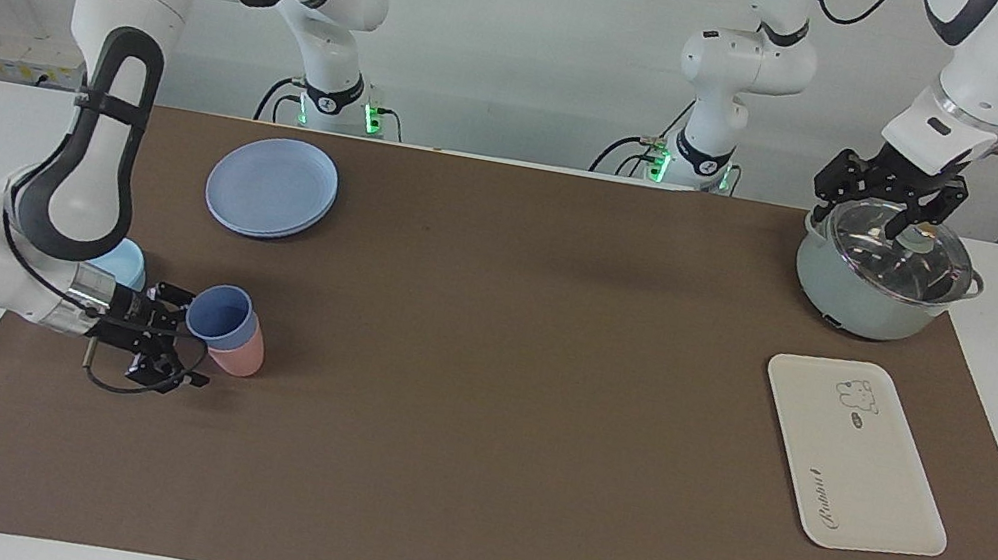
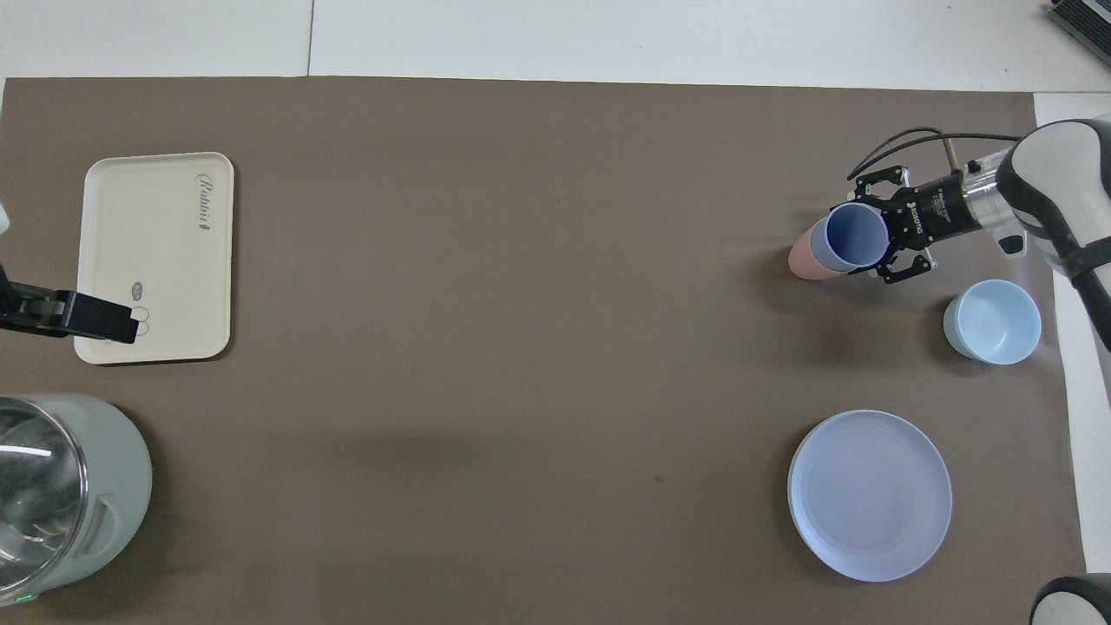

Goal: Place cup on tray
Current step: 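Lift the blue cup with the right gripper toward the table center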

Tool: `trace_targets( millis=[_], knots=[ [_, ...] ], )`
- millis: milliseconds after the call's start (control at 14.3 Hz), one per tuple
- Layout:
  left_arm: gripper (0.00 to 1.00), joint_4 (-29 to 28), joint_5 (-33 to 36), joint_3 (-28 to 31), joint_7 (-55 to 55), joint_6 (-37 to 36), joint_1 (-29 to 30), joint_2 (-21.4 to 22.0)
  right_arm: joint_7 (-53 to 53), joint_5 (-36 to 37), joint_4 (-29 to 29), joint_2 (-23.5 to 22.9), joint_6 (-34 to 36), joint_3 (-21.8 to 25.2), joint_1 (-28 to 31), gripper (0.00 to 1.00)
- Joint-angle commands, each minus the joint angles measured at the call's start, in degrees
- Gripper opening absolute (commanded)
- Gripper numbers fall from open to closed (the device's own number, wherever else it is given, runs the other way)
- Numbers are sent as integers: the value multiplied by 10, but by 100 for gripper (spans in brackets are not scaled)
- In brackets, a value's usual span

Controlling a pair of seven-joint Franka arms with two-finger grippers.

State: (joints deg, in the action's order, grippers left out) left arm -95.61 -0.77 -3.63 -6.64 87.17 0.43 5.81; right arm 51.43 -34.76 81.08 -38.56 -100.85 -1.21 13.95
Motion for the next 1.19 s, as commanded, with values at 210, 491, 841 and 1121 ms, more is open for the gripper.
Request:
trace_targets(
  millis=[210, 491, 841, 1121],
  knots=[
    [100, -9, -6, -2, 2, -4, 6, 11, 3, -50, 47, 29, 2, -5, 6, 97],
    [100, -9, -6, -2, 2, -5, 6, 11, -8, -53, 64, 35, -1, -6, 0, 96],
    [100, -8, -6, -2, 2, -4, 6, 11, -22, -101, 87, 45, -1, -8, -6, 31],
    [100, -9, -6, -2, 2, -4, 6, 11, -21, -117, 142, 101, -26, -12, -67, 0]
  ],
)
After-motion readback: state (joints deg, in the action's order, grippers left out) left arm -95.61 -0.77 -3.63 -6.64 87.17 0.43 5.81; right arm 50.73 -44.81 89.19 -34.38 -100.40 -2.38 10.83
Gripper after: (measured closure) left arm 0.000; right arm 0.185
